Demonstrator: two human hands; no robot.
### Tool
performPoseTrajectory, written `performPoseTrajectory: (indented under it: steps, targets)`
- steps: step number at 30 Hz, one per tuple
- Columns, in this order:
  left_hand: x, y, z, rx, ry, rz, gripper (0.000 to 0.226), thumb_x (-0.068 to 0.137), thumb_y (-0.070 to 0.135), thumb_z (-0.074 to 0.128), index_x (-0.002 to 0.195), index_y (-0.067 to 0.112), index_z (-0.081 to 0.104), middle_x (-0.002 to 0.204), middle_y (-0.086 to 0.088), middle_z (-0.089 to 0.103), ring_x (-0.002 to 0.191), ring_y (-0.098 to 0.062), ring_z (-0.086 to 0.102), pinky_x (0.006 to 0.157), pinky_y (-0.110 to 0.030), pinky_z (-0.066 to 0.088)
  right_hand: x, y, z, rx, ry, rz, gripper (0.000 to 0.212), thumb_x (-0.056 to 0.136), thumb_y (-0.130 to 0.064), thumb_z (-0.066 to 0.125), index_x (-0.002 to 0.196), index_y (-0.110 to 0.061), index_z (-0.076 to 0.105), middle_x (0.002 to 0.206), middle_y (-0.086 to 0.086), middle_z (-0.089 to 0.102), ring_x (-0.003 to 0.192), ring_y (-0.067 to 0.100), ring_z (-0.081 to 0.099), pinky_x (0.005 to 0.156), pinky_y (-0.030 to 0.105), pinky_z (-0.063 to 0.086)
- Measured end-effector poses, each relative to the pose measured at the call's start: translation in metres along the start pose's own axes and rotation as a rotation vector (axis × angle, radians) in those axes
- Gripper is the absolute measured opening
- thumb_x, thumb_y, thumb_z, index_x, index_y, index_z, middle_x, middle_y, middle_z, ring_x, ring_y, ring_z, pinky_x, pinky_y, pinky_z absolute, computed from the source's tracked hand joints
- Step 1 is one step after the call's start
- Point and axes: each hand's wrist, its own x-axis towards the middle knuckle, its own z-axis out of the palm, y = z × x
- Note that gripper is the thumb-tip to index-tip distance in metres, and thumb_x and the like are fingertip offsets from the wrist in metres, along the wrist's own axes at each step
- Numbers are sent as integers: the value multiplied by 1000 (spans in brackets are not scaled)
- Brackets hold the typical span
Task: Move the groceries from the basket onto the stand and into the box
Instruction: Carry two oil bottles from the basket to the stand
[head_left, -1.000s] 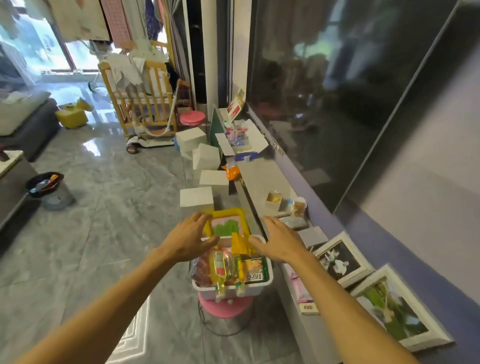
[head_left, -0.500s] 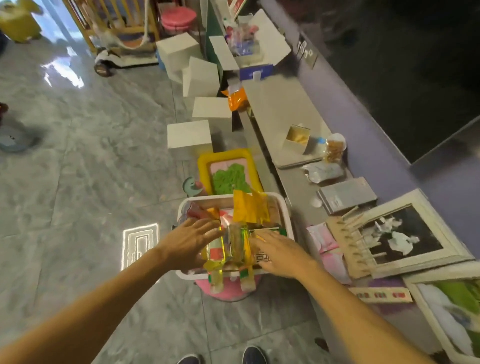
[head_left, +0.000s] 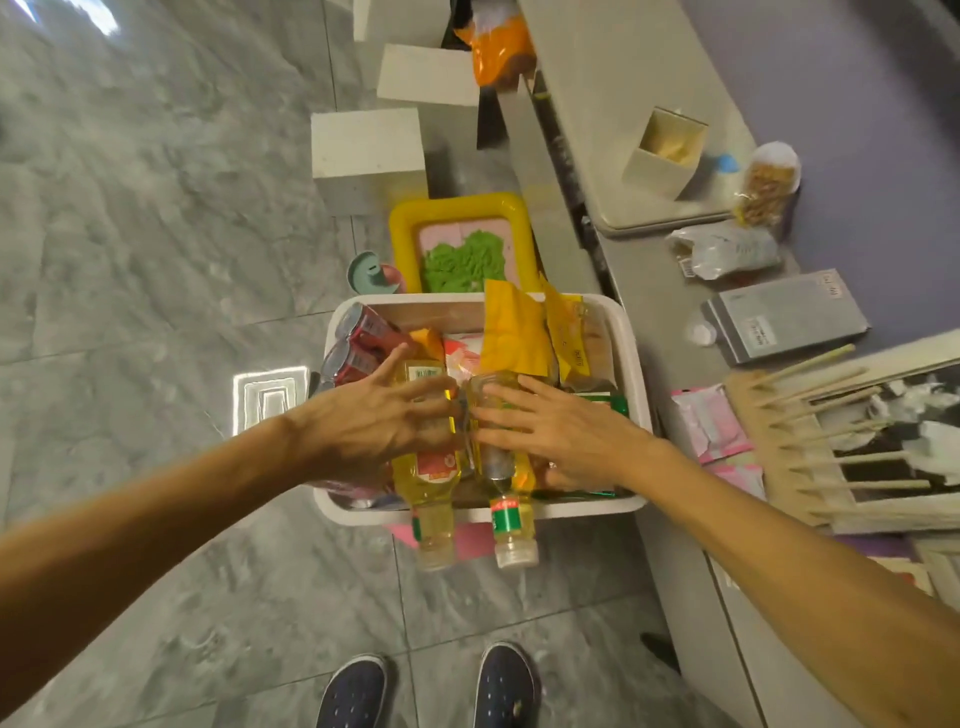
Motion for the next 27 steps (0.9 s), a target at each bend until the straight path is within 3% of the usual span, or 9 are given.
performPoseTrajectory:
  steps: [7,12,14,17,19,22,25,27]
  targets:
    - [-10,0,4,-220,126,-90,67,90,65,64,149,38,45,156,0,44,154,-33,27,118,-68,28,-8,-3,-1,145,181,51,93,92,-43,80,166,-14,32,172,9,34,161,33,25,125,56,35]
    - [-18,11,2,-670,388,-242,66,83,56,76,138,23,59,149,0,52,146,-21,42,114,-39,46,-27,-21,-15,459,389,337,102,81,-46,90,162,-8,41,165,8,44,153,23,42,121,50,44]
    - [-25,15,0,-824,419,-350,73,76,49,87,140,27,58,151,9,49,139,-17,51,103,-36,55,-36,-31,-22,550,481,453,104,76,-44,95,159,-6,46,159,10,53,146,24,52,117,50,48]
    - [-36,19,-22,-991,509,-518,79,68,58,90,137,39,56,142,22,54,118,-16,66,91,-36,60,-45,-50,-36,639,601,617,102,69,-43,99,154,-9,53,142,8,68,128,21,67,111,34,52]
    - [-42,21,-51,-1097,592,-594,76,68,56,94,132,38,58,129,25,65,113,-4,68,91,-25,58,-49,-64,-58,730,662,747,92,68,-47,99,148,-22,62,130,-4,75,119,11,71,102,30,58]
    - [-52,20,-101,-1196,651,-685,73,62,34,99,121,45,58,114,34,70,107,10,68,83,-9,54,-58,-82,-115,826,770,892,49,72,-47,96,114,-31,77,101,-18,80,94,-4,74,77,24,60]
    - [-65,15,-160,-1232,705,-688,74,62,47,97,123,52,56,121,25,70,113,2,68,83,-18,58,-75,-95,-184,890,877,932,28,72,-46,93,91,-40,74,83,-23,77,74,-1,73,64,15,54]
    - [-73,11,-203,-1277,724,-693,79,62,55,97,129,42,58,124,19,72,114,-3,70,84,-27,61,-90,-102,-229,914,934,949,27,72,-41,94,88,-46,72,79,-24,76,68,2,72,60,17,53]
